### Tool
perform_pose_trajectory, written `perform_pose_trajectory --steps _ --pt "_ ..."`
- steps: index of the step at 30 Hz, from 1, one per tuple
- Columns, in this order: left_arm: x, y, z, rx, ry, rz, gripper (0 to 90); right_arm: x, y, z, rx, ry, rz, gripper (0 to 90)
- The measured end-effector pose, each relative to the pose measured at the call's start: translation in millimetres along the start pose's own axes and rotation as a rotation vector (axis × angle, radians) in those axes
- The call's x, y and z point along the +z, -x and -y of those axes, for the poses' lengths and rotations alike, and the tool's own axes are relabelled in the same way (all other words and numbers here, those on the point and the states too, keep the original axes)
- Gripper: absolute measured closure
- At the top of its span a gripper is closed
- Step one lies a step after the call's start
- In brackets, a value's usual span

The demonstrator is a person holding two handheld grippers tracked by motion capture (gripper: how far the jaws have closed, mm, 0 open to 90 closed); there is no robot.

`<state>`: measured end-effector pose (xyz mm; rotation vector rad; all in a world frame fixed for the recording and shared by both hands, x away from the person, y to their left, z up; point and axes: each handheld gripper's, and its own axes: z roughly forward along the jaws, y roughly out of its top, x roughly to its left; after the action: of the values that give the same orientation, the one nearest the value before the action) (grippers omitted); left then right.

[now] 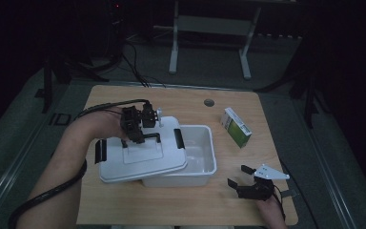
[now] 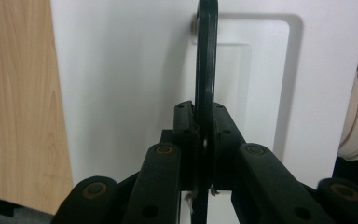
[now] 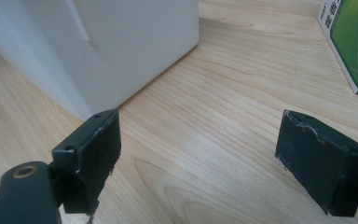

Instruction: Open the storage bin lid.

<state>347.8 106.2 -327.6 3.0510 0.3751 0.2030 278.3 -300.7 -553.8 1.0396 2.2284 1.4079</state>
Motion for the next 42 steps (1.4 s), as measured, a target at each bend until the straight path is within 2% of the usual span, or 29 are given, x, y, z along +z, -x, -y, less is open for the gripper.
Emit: perform_pose_trajectory --steps 14,20,26,34,38,42 --pt "-11.9 -0.9 52.2 -0.106 0.024 -0.031 83.5 1.0 -0.5 0.0 -0.001 -0.008 0.005 13.8" --pt "-14.3 -0.5 73.9 -0.144 0.011 -0.031 83.6 1.2 -0.7 -0.1 -0.003 -0.011 0.005 13.8" --pt "-16.3 0.2 97.4 -0.191 0.026 -0.029 83.6 1.1 -0.5 -0.2 -0.001 -0.01 0.005 13.8" --pt "-7.8 1.2 131.4 -0.263 0.013 -0.021 83.6 1.3 -0.5 -0.6 0.002 -0.012 0.005 13.8" --pt "-1.5 0.0 144.2 -0.275 0.013 -0.014 83.6 1.6 -1.0 -0.8 0.0 -0.013 0.007 13.8" --pt "7.8 -0.4 157.6 -0.305 0.019 0.0 83.6 1.5 -1.0 -0.6 0.002 -0.013 0.009 13.8"
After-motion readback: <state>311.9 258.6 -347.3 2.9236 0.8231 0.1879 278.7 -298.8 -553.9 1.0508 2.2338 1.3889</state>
